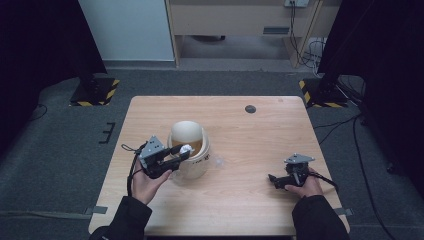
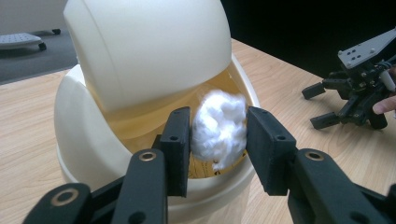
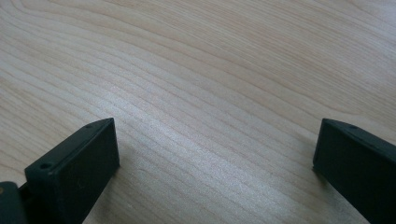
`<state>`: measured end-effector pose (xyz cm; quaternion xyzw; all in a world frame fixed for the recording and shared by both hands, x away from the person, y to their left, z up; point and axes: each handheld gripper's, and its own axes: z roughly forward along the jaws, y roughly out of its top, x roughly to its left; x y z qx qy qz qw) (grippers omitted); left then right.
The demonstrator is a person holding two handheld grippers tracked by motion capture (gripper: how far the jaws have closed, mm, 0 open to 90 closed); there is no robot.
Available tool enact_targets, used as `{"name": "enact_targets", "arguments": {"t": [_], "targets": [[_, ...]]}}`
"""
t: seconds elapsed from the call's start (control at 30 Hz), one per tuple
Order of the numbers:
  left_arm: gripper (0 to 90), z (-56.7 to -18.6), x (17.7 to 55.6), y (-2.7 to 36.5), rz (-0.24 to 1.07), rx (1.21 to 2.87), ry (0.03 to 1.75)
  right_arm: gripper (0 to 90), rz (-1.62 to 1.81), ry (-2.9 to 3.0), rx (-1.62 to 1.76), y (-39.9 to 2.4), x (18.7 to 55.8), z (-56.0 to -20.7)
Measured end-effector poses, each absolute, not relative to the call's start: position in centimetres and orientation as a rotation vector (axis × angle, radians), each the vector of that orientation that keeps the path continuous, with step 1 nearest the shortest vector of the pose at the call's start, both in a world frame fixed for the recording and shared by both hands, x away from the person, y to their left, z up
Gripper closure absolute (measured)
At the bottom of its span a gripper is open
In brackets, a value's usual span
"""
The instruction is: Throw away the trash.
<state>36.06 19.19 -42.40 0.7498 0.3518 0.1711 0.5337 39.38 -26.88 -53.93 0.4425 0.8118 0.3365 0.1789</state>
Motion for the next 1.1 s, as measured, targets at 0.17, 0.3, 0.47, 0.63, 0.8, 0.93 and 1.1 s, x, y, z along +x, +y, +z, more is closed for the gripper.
{"name": "enact_targets", "arguments": {"t": [0.17,0.3,0.47,0.63,0.8,0.93,1.1], "targets": [[57.3,-42.3,36.0,19.1,0.405,1.776,0.836,0.5,0.952,2.295,1.251,-26.9,39.4,-53.9],[55.9,-41.7,35.5,19.3,0.408,1.759,0.820,0.5,0.952,2.295,1.251,-26.9,39.4,-53.9],[53.3,-41.0,34.9,20.2,0.432,1.730,0.824,0.5,0.952,2.295,1.251,-26.9,39.4,-53.9],[49.8,-40.9,34.7,22.0,0.480,1.693,0.861,0.5,0.952,2.296,1.250,-26.9,39.4,-53.9],[44.4,-41.5,34.6,23.3,0.519,1.687,0.905,0.5,0.952,2.297,1.248,-26.9,39.4,-53.9],[40.3,-42.1,34.4,24.0,0.545,1.691,0.932,0.5,0.955,2.298,1.249,-26.9,39.4,-53.9],[36.5,-43.2,34.0,25.3,0.571,1.696,0.976,0.5,0.955,2.298,1.248,-26.9,39.4,-53.9]]}}
